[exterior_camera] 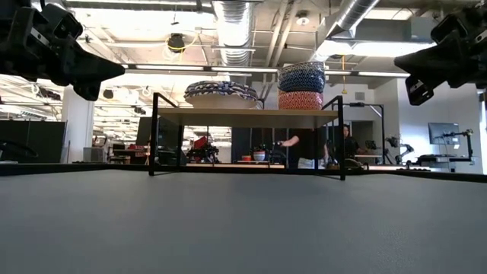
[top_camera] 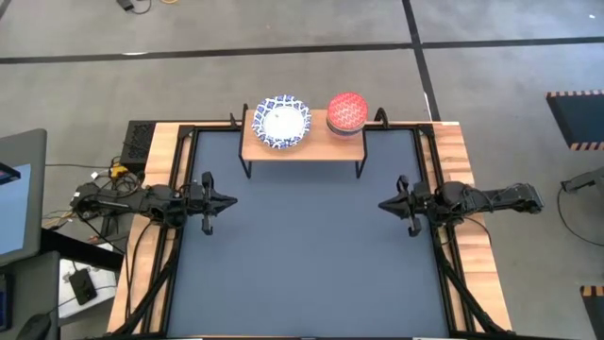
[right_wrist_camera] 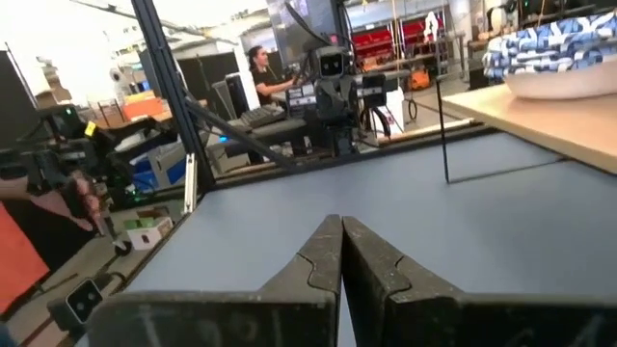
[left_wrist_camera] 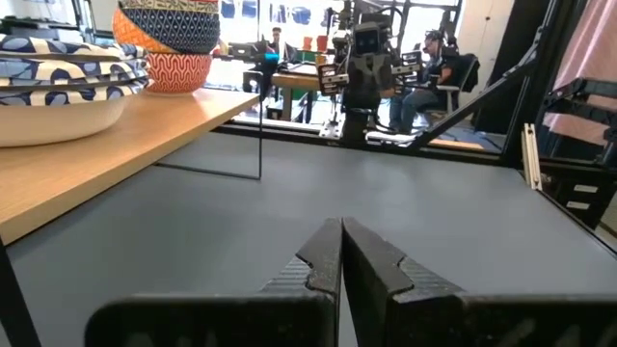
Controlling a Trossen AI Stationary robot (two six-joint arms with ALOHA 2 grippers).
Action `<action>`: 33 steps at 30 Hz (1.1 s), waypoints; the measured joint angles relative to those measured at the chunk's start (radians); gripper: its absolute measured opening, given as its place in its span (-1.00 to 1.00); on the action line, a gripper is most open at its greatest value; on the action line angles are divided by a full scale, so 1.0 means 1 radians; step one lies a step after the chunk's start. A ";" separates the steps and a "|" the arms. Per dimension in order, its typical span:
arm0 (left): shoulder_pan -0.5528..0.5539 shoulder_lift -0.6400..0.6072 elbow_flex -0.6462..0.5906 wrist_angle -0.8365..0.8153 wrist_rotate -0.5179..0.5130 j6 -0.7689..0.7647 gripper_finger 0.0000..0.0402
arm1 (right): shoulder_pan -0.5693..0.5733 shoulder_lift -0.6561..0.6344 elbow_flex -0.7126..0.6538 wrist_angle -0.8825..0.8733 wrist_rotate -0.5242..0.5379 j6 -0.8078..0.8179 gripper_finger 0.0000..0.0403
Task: Place and stack bowls onto a shelf
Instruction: Return to Home Position
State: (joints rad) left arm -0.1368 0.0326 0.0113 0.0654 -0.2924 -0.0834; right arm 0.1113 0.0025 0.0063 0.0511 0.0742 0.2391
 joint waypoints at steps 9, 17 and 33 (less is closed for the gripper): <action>0.000 0.000 0.000 0.000 -0.001 0.000 -1.00 | -0.001 0.000 0.000 -0.012 0.000 -0.002 -0.84; 0.000 0.000 0.000 0.000 -0.001 0.000 -1.00 | -0.009 0.000 -0.001 -0.013 0.001 -0.098 -0.83; 0.000 -0.004 0.000 0.000 -0.002 0.000 -1.00 | 0.022 0.000 -0.001 -0.019 -0.046 -0.249 -0.84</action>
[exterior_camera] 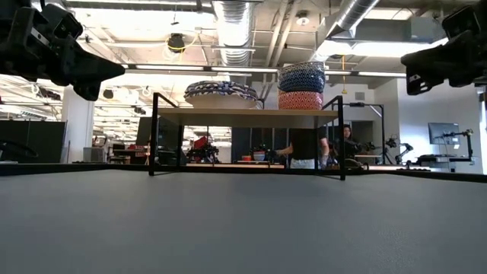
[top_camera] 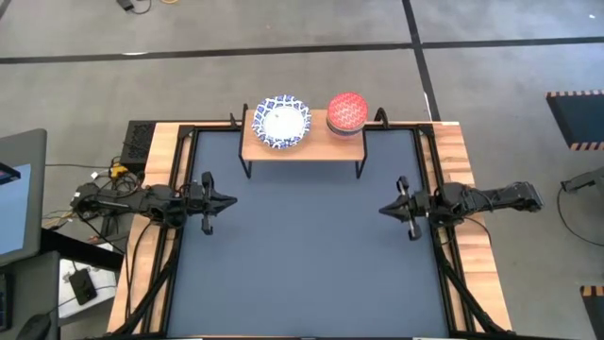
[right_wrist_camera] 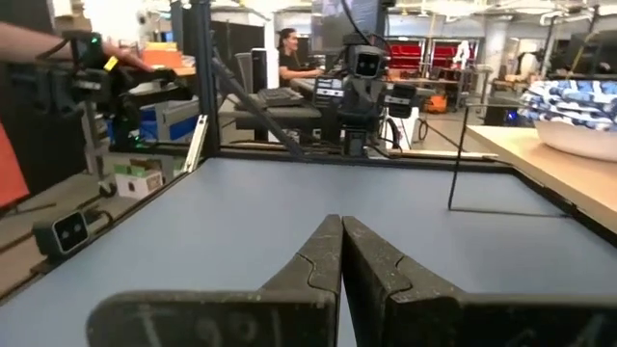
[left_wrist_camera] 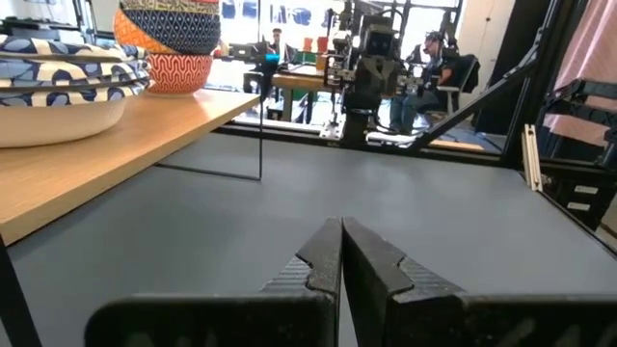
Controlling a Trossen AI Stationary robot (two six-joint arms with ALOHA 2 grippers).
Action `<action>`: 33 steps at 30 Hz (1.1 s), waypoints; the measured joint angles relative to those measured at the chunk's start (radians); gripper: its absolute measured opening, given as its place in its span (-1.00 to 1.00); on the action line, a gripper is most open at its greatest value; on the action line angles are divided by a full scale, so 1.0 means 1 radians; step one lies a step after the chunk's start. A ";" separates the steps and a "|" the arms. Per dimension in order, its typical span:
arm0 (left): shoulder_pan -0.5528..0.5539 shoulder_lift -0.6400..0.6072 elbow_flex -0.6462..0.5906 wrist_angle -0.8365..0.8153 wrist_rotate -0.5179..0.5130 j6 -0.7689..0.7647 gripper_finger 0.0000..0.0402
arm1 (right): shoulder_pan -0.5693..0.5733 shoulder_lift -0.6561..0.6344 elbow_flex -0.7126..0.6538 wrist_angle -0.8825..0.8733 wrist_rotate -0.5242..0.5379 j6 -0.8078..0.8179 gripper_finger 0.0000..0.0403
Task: Place and stack bowls onto a shelf
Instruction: Return to Home Position
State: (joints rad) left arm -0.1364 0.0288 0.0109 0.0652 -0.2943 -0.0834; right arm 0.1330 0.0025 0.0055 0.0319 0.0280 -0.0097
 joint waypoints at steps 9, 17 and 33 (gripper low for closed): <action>0.000 -0.027 0.000 0.001 0.000 0.000 -1.00 | 0.004 0.001 0.000 -0.013 -0.003 -0.078 -0.84; 0.000 -0.028 0.000 0.001 0.002 0.000 -1.00 | -0.018 0.042 0.000 -0.015 -0.004 -0.096 -0.84; 0.000 -0.026 -0.001 0.001 0.002 0.000 -1.00 | -0.018 0.043 0.000 -0.016 -0.004 -0.096 -0.84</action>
